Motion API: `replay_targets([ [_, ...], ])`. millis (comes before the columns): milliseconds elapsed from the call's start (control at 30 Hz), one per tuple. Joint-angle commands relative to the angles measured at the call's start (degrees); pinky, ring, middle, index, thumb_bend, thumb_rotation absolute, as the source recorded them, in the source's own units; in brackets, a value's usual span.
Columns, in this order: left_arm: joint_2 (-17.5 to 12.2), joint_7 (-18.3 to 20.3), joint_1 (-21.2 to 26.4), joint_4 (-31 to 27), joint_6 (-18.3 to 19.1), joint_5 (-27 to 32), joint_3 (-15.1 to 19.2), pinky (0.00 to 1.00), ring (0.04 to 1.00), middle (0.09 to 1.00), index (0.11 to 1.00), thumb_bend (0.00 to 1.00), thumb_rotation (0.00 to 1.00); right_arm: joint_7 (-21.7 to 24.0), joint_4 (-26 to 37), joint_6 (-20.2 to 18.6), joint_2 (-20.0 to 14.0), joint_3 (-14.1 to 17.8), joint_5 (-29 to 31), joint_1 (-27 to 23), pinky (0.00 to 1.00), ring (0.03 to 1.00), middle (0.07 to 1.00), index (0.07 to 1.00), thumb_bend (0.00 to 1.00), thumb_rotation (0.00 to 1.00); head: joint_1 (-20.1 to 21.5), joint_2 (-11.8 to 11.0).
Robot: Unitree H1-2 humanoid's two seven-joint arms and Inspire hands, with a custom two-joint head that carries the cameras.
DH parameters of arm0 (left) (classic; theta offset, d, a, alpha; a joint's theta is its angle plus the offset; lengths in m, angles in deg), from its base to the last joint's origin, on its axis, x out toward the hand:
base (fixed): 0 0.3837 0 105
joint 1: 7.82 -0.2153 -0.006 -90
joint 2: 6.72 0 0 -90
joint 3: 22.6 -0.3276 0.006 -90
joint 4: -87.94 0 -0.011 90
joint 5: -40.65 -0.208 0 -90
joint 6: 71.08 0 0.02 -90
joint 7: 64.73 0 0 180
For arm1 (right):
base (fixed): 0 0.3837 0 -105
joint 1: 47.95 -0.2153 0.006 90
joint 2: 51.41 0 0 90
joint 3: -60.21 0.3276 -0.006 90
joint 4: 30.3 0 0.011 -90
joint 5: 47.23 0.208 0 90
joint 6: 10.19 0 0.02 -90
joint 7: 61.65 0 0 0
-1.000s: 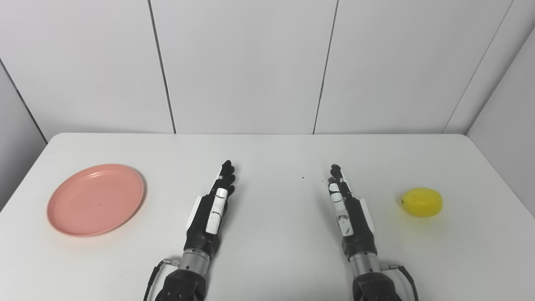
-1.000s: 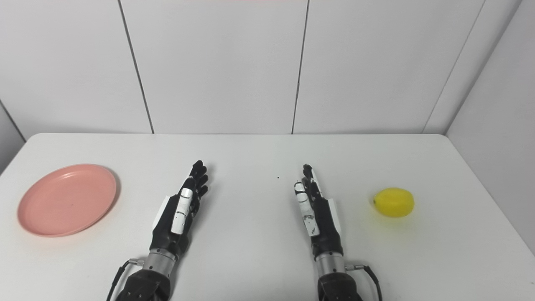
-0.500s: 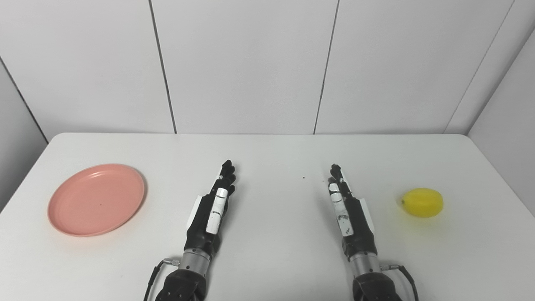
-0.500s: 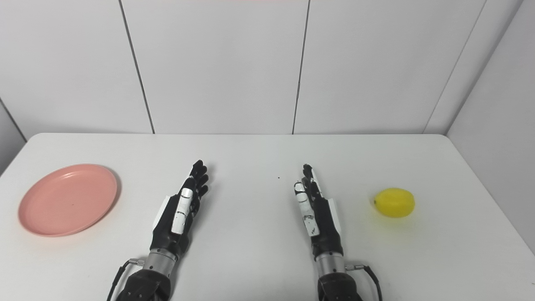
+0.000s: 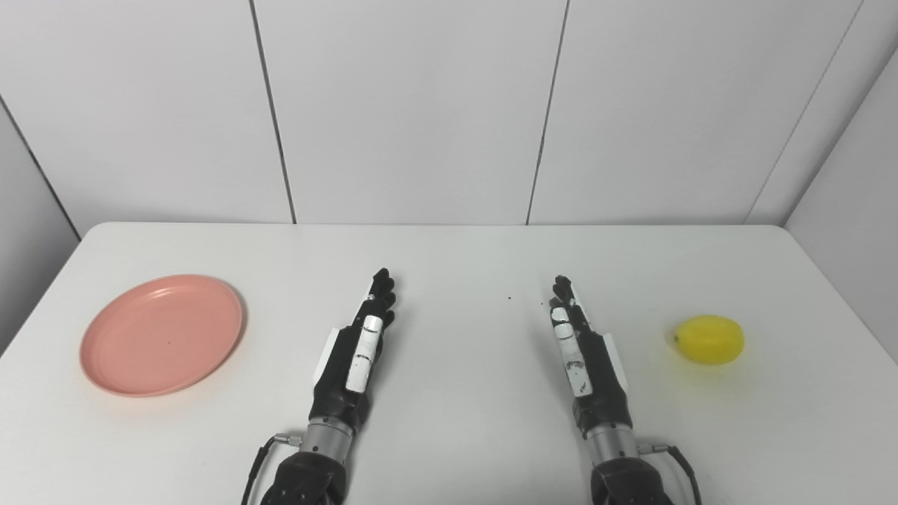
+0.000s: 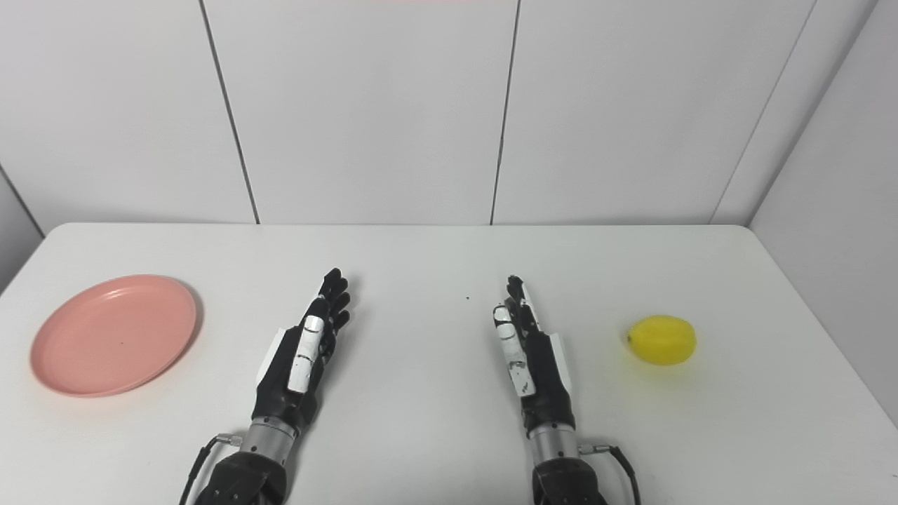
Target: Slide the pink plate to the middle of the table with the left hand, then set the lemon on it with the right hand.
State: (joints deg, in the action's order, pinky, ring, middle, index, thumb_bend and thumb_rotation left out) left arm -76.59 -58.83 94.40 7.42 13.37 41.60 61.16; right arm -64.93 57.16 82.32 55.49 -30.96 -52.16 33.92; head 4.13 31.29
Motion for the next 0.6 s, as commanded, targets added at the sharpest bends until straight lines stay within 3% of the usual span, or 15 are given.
replay_targets([
  [0, 0.76, -0.16, -1.28, 2.38, -1.58, 0.24, -0.29, 1.00, 1.000, 1.000, 1.000, 0.58, 1.00, 0.15, 2.00, 2.47, 0.16, 0.42, 1.28, -0.11, 1.00, 0.954, 0.964, 0.961, 0.59, 1.00, -3.27, -0.88],
  [33, 0.99, -0.35, -1.31, 2.68, -1.80, 0.00, -0.43, 1.00, 1.000, 1.000, 1.000, 0.58, 1.00, 0.22, 2.21, 2.50, -0.03, 0.50, 1.45, 0.11, 1.00, 0.954, 0.964, 0.961, 0.59, 1.00, -3.27, -0.88],
  [67, 1.34, -0.60, -1.27, 3.51, -2.48, -0.42, -0.68, 1.00, 1.000, 1.000, 1.000, 0.58, 1.00, 0.55, 2.57, 2.38, -0.47, 0.67, 1.91, 0.48, 1.00, 0.953, 0.964, 0.961, 0.58, 1.00, -7.68, -2.23],
  [100, 1.58, -0.78, -1.23, 4.09, -2.97, -0.70, -0.85, 1.00, 1.000, 1.000, 1.000, 0.57, 1.00, 0.80, 2.82, 2.28, -0.78, 0.78, 2.25, 0.73, 1.00, 0.960, 0.968, 0.967, 0.57, 1.00, -7.68, -2.23],
  [133, 1.97, -1.11, -1.11, 5.02, -3.52, -1.10, -1.11, 1.00, 1.000, 1.000, 1.000, 0.57, 1.00, 1.32, 3.56, 1.66, -1.19, 1.03, 3.07, 1.18, 1.00, 0.962, 0.970, 0.969, 0.57, 1.00, -11.13, -3.37],
  [167, 2.23, -1.38, -1.02, 5.68, -3.91, -1.36, -1.31, 1.00, 1.000, 1.000, 1.000, 0.59, 1.00, 1.66, 4.10, 1.20, -1.48, 1.16, 3.65, 1.48, 1.00, 0.975, 0.980, 0.983, 0.55, 1.00, -11.13, -3.37],
  [300, 3.57, -2.68, -0.28, 9.66, -6.96, -2.46, -1.73, 1.00, 1.000, 1.000, 1.000, 0.60, 1.00, 2.69, 4.39, 2.04, -2.57, 2.05, 5.97, 2.08, 1.00, 0.990, 0.989, 0.995, 0.51, 1.00, -17.90, -6.07],
  [433, 4.38, -3.81, 0.88, 13.88, -11.14, -2.90, -1.38, 1.00, 1.000, 1.000, 1.000, 0.60, 1.00, 2.76, 4.77, 2.73, -2.91, 2.24, 6.00, 2.35, 1.00, 0.989, 0.989, 0.991, 0.50, 1.00, -19.57, -7.65],
  [567, 4.70, -4.38, 1.42, 15.54, -12.12, -3.23, -1.29, 1.00, 1.000, 1.000, 1.000, 0.59, 1.00, 2.92, 5.29, 2.44, -3.05, 2.29, 6.25, 2.46, 1.00, 0.984, 0.984, 0.985, 0.48, 1.00, -19.52, -8.03],
])
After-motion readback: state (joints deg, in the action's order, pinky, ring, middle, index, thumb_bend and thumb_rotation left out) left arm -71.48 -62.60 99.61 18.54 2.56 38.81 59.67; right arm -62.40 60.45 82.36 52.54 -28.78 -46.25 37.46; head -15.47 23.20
